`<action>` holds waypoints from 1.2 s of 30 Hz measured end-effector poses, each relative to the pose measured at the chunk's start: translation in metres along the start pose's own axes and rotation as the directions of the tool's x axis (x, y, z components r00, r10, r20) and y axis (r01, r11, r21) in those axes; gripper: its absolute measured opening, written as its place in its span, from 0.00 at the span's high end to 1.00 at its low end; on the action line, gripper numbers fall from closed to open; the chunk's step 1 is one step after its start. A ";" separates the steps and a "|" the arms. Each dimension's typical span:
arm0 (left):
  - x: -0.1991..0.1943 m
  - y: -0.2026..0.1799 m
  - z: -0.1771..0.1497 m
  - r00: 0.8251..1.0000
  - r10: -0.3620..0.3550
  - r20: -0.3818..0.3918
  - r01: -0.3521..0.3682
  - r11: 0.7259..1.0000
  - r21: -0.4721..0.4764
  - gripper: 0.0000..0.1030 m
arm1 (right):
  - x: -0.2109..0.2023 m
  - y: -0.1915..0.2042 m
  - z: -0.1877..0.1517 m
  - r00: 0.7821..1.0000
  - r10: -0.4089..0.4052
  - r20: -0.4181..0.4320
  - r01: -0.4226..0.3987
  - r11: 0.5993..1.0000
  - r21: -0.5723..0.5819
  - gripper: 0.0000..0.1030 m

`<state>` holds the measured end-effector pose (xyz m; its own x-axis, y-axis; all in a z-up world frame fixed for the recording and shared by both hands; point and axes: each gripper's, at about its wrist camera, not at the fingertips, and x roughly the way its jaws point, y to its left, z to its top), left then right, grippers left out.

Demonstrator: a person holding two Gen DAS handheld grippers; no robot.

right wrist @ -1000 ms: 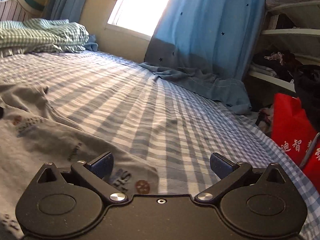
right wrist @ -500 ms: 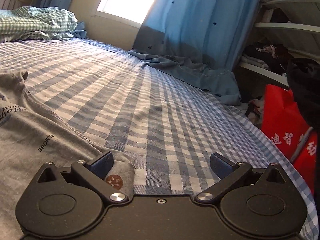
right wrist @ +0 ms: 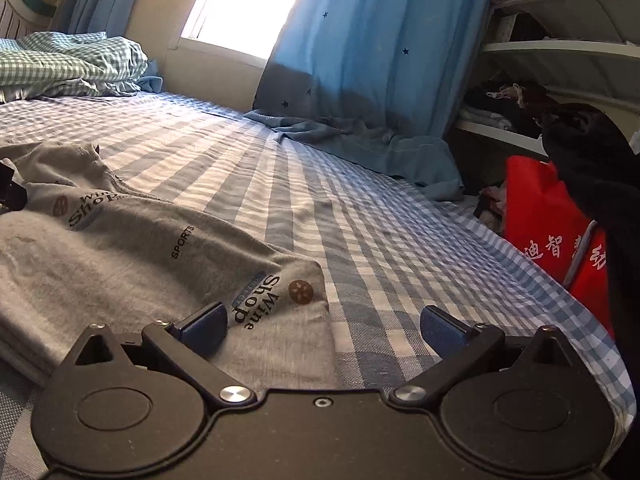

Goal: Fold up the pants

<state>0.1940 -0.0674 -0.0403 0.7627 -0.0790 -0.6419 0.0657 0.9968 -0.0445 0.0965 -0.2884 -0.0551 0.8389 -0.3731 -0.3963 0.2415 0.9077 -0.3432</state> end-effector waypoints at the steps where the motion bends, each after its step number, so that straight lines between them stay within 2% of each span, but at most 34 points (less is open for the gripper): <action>1: -0.003 0.003 0.002 1.000 -0.013 -0.001 0.013 1.000 -0.005 0.00 | -0.001 -0.001 0.002 1.000 0.004 -0.001 -0.004 1.000 0.002 0.01; 4: -0.021 0.022 0.003 0.999 -0.031 0.030 0.033 0.997 -0.063 0.00 | -0.012 -0.008 0.017 0.997 0.035 0.072 -0.039 0.998 0.056 0.01; 7: -0.039 0.052 0.001 0.996 -0.004 0.092 0.015 0.992 -0.124 0.00 | -0.014 -0.001 0.050 0.978 0.130 0.160 -0.144 0.987 0.075 0.01; 9: -0.045 0.079 0.001 0.990 0.080 0.113 -0.060 0.984 -0.169 0.00 | -0.004 0.019 0.075 0.965 0.203 0.168 -0.213 0.976 0.042 0.01; 12: -0.048 0.120 0.000 0.970 0.210 0.123 -0.175 0.954 -0.244 0.00 | 0.016 0.066 0.110 0.933 0.306 0.190 -0.304 0.952 -0.037 0.01; 14: -0.044 0.150 0.001 0.966 0.239 0.100 -0.200 0.934 -0.296 0.00 | 0.032 0.100 0.130 0.910 0.371 0.187 -0.358 0.928 -0.100 0.01; 15: -0.043 0.165 0.002 0.970 0.223 0.094 -0.181 0.927 -0.329 0.00 | 0.039 0.114 0.136 0.904 0.389 0.177 -0.371 0.920 -0.127 0.01; 16: -0.045 0.175 0.001 0.972 0.214 0.098 -0.166 0.919 -0.358 0.00 | 0.049 0.130 0.142 0.907 0.392 0.156 -0.370 0.916 -0.153 0.01; 18: -0.046 0.190 0.002 0.960 0.265 0.089 -0.208 0.890 -0.406 0.00 | 0.065 0.151 0.146 0.923 0.367 0.118 -0.342 0.920 -0.191 0.01; 20: -0.044 0.202 0.000 0.953 0.294 0.070 -0.239 0.874 -0.422 0.00 | 0.080 0.166 0.141 0.943 0.327 0.066 -0.306 0.925 -0.226 0.01; 22: -0.035 0.216 -0.004 0.965 0.259 0.040 -0.211 0.859 -0.466 0.00 | 0.092 0.177 0.132 0.949 0.315 -0.007 -0.306 0.917 -0.257 0.01; 24: -0.035 0.219 -0.004 0.963 0.263 0.057 -0.206 0.856 -0.475 0.00 | 0.094 0.180 0.129 0.952 0.307 -0.012 -0.298 0.915 -0.271 0.01; 27: -0.029 0.212 0.000 0.953 0.302 0.016 -0.267 0.866 -0.422 0.00 | 0.092 0.181 0.129 0.953 0.302 -0.001 -0.289 0.912 -0.292 0.01; 29: -0.034 0.206 0.001 0.949 0.315 0.005 -0.289 0.877 -0.383 0.00 | 0.081 0.176 0.131 0.956 0.291 0.036 -0.269 0.920 -0.284 0.01; 33: -0.067 0.200 -0.010 0.940 0.328 0.092 -0.272 0.884 -0.380 0.00 | 0.035 0.153 0.137 0.926 0.352 0.134 -0.320 0.923 -0.216 0.01; 36: -0.081 0.199 -0.019 0.951 0.300 0.073 -0.248 0.883 -0.398 0.00 | 0.017 0.155 0.130 0.904 0.410 0.123 -0.375 0.897 -0.232 0.01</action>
<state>0.1330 0.1377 -0.0114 0.7923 0.2232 -0.5679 -0.3871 0.9033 -0.1850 0.2115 -0.1295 -0.0046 0.9172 0.0584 -0.3941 -0.2112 0.9101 -0.3566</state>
